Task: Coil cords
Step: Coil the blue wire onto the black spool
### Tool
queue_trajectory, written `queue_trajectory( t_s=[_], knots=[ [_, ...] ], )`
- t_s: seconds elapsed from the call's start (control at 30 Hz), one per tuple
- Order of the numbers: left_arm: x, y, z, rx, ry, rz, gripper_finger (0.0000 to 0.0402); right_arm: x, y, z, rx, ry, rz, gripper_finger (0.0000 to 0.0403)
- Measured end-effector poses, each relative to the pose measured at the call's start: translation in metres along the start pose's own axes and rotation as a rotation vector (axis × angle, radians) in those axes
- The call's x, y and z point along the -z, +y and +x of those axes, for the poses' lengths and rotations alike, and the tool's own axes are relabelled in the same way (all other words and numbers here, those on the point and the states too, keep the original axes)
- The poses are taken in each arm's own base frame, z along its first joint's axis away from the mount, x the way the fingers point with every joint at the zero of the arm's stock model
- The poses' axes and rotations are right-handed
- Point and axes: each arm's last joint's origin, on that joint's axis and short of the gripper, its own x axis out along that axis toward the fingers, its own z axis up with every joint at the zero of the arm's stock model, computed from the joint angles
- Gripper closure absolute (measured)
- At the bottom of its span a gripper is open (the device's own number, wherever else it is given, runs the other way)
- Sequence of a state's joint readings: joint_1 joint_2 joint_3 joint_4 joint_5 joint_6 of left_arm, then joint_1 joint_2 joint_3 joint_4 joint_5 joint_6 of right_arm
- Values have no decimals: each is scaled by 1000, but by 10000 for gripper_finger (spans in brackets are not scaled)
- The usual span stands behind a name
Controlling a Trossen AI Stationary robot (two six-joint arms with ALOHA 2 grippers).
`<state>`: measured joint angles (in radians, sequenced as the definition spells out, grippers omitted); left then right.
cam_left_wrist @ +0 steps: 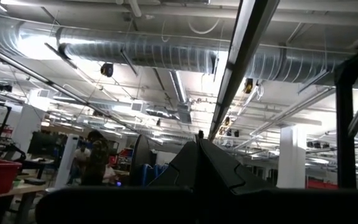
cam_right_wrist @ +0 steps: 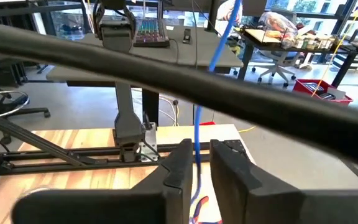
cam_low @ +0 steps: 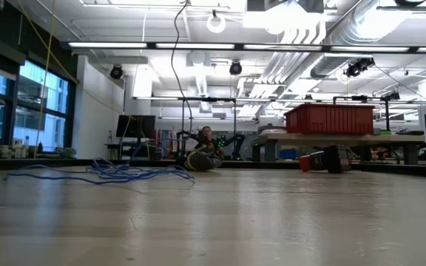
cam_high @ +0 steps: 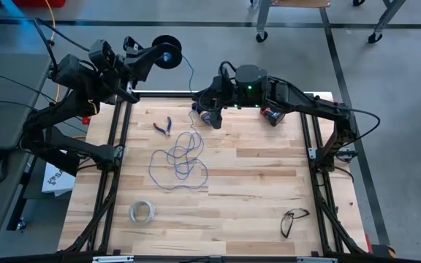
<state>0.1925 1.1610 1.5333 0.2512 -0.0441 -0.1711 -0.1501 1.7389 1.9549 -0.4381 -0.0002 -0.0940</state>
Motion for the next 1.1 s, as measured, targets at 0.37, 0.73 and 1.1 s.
queue_trajectory(
  t_s=[0.37,0.73,1.1],
  knots=[
    [0,2,0,-54,-9,-6,401,-3,12,-2,-30,-15,6,400],
    [29,16,17,-83,71,-413,401,-11,60,25,-47,-236,-72,402],
    [43,17,14,-115,217,-602,401,-23,63,25,26,-386,-102,403]
  ],
)
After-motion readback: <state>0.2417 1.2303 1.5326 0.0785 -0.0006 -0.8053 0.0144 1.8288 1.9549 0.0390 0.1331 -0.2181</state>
